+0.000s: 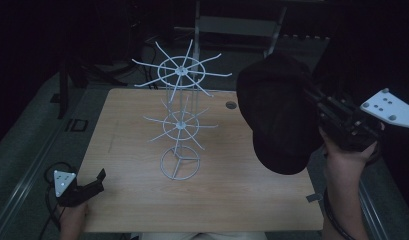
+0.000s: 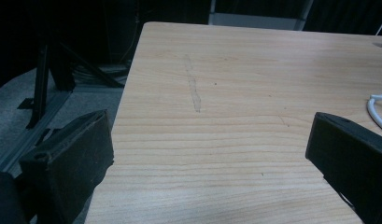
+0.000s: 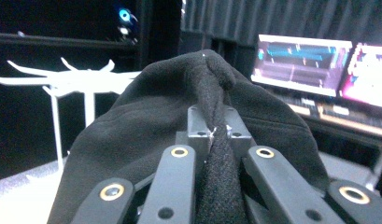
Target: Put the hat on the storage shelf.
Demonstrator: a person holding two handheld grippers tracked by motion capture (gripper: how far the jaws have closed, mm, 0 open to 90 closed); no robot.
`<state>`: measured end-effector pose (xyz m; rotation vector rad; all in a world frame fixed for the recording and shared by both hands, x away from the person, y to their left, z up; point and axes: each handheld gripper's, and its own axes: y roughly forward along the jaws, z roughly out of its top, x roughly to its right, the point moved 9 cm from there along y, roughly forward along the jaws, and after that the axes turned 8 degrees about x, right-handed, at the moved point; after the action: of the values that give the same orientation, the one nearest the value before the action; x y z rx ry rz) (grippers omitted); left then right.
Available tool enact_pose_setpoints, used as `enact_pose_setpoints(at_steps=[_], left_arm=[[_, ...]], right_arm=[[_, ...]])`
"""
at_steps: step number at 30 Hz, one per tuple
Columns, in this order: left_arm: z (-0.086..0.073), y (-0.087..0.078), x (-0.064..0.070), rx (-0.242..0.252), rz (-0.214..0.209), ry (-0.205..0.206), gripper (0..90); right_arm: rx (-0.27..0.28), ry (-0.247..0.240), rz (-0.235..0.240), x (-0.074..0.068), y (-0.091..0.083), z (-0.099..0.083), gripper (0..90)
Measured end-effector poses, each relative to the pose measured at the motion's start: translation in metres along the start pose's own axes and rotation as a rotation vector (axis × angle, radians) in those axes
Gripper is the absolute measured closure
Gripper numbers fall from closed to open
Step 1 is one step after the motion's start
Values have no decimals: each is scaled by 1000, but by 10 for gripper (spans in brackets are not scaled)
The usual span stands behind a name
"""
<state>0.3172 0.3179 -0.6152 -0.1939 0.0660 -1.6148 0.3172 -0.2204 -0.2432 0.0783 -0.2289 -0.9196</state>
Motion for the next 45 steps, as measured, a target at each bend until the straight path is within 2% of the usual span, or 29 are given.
enact_pose_setpoints(at_steps=[4,8,18,20,25,28,30,41,45], left_arm=[[0,0,0,0,-2,-2,14],[0,0,0,0,-4,-2,14],[0,0,0,2,-4,-2,14],[0,0,0,2,-5,-2,14],[0,0,0,2,-4,-1,14],[0,0,0,4,-3,-1,14],[0,0,0,4,-3,-1,14],[0,0,0,3,-3,1,14],[0,0,0,2,-4,0,14]], right_arm=[[49,-18,43,-16,5,23,853],[79,-25,94,-36,13,37,853],[80,-27,215,-79,44,44,852],[63,-45,225,-85,49,40,852],[2,-51,258,-97,59,17,851],[-17,-40,284,-100,61,0,848],[-26,-13,304,-100,60,-9,843],[-63,32,318,-98,57,-57,801],[-90,41,300,-96,59,-69,729]])
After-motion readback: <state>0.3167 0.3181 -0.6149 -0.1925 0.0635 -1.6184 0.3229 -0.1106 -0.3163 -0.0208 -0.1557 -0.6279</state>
